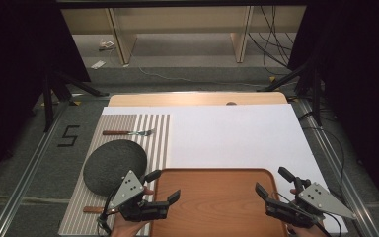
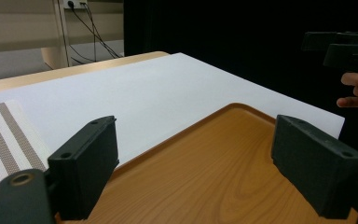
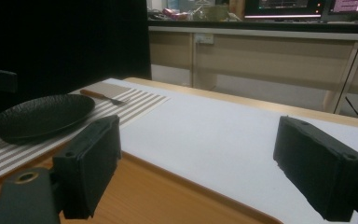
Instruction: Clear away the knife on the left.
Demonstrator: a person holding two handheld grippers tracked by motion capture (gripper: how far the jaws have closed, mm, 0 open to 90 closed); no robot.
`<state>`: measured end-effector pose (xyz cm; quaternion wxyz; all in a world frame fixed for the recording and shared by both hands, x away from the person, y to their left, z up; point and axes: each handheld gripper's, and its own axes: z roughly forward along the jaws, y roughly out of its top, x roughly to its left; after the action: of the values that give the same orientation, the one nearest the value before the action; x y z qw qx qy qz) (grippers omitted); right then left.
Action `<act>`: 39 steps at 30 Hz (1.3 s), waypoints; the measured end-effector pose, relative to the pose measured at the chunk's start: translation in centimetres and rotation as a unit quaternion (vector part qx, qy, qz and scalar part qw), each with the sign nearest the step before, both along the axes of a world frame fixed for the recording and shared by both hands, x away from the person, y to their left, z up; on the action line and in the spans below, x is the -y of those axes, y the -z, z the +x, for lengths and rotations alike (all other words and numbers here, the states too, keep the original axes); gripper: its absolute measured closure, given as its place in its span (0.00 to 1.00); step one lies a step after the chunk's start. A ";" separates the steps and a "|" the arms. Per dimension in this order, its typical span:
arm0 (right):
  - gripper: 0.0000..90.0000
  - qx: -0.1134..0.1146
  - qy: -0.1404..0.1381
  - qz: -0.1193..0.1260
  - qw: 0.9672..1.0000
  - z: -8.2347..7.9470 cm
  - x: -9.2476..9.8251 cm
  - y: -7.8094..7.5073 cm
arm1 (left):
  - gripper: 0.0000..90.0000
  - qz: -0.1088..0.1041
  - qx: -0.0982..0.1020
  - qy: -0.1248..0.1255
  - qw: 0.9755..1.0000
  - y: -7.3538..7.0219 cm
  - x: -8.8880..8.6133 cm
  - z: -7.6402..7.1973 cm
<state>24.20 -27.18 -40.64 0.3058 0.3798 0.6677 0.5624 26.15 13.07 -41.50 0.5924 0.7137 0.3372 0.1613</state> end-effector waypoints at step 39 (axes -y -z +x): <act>0.18 -0.010 -0.005 -0.009 1.000 0.4 -0.4 0.3 | 0.17 0.106 -0.044 0.043 0.992 -1.4 -1.7 0.3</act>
<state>24.56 -26.79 -40.91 0.2998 0.3795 0.6775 0.5542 26.44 14.79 -40.06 0.5043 0.7927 0.3131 0.1390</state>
